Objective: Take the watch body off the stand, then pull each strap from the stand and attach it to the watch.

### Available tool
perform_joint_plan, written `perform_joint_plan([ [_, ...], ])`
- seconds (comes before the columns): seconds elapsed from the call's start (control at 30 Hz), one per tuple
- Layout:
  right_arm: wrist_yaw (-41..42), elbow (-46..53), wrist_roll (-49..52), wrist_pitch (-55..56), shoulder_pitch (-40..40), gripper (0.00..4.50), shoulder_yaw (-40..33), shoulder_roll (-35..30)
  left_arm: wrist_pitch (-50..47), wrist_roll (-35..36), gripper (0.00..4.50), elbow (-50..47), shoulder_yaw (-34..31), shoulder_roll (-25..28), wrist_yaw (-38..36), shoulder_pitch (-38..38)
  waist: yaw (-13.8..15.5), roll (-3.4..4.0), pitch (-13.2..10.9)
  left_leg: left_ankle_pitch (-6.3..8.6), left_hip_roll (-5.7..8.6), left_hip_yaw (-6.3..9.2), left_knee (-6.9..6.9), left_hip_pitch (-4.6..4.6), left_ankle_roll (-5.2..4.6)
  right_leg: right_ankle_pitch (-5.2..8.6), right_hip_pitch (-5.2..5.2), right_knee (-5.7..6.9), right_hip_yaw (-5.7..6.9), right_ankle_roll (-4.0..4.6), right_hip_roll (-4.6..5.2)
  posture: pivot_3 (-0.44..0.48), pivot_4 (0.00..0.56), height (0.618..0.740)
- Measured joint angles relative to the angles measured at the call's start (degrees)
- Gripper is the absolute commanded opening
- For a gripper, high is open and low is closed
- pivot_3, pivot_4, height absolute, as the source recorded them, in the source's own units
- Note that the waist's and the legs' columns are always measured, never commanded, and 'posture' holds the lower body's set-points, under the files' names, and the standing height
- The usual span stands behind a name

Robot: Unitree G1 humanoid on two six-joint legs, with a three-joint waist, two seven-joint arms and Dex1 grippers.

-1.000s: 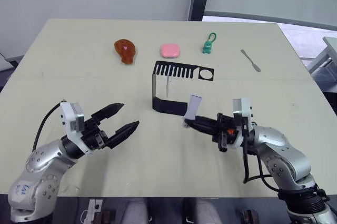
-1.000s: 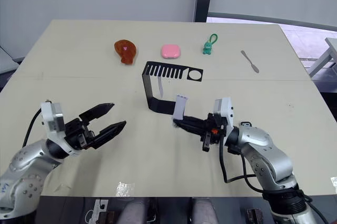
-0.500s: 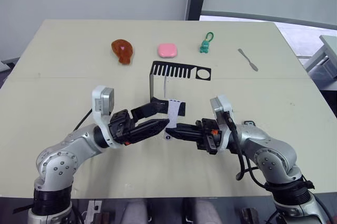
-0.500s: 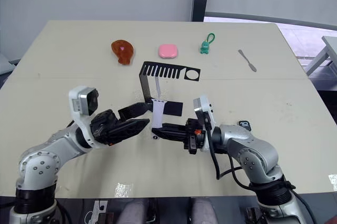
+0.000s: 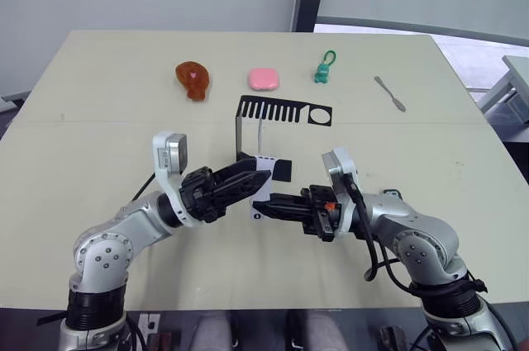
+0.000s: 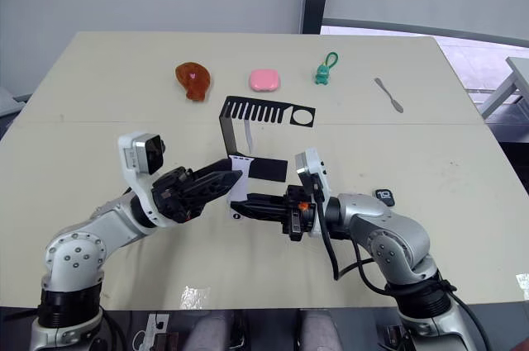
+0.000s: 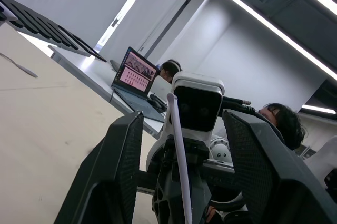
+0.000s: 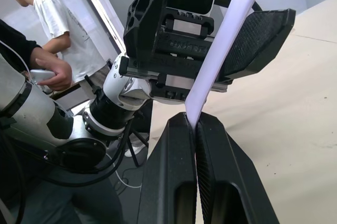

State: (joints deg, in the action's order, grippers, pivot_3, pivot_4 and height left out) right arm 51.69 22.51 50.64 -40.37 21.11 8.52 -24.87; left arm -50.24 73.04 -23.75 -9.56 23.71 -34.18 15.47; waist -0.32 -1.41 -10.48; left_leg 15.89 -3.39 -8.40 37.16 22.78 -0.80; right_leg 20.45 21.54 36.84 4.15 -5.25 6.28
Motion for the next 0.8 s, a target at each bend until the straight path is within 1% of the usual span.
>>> perform_joint_plan([
  [0.37,0.0,0.0,-1.1,0.3,-0.9,0.0,0.0,0.0,0.0,1.0,2.61,0.2,0.0,-0.2,1.7,-0.3,0.0,0.0,0.0,0.0,0.0,0.0,-0.01,0.0,0.0,0.0,0.0,-0.02,0.0,0.0,0.0,0.0,0.15,0.74],
  [0.47,0.0,0.0,-1.4,0.4,-1.2,0.0,0.0,0.0,0.0,1.1,1.75,0.2,0.0,-0.3,1.8,-0.3,0.0,0.0,0.0,0.0,0.0,0.0,-0.01,0.01,0.0,0.0,0.0,-0.02,0.0,0.0,0.0,0.0,0.15,0.74],
  [0.5,0.0,0.0,-1.6,0.4,-1.3,0.0,0.0,0.0,0.0,1.2,1.35,0.2,0.0,-0.3,1.8,-0.3,0.0,0.0,0.0,0.0,0.0,0.0,-0.01,0.01,0.0,0.0,0.0,-0.03,0.0,0.0,0.0,0.0,0.15,0.74],
  [0.57,0.0,0.0,-1.7,0.4,-1.3,0.0,0.0,0.0,-0.1,1.3,0.3,0.2,0.1,-0.3,1.8,-0.3,0.0,0.0,0.0,0.0,0.0,0.0,-0.01,0.01,0.0,0.0,0.0,-0.03,0.0,0.0,0.0,0.0,0.15,0.74],
  [0.6,0.1,0.0,-1.7,0.4,-1.3,0.0,0.0,0.0,-0.2,1.3,0.03,0.2,0.1,-0.3,1.8,-0.4,0.0,0.0,0.0,0.0,0.0,0.0,-0.01,0.01,0.0,0.0,0.0,-0.03,0.0,0.0,0.0,0.0,0.15,0.74],
  [0.8,0.1,0.0,-2.3,0.4,-1.6,0.0,0.0,-0.1,-0.6,1.6,0.03,0.2,0.5,-0.1,1.6,-1.0,0.0,0.0,0.0,0.0,0.0,0.0,-0.02,0.02,0.0,0.0,0.0,-0.05,0.0,0.0,0.0,0.0,0.15,0.74],
])
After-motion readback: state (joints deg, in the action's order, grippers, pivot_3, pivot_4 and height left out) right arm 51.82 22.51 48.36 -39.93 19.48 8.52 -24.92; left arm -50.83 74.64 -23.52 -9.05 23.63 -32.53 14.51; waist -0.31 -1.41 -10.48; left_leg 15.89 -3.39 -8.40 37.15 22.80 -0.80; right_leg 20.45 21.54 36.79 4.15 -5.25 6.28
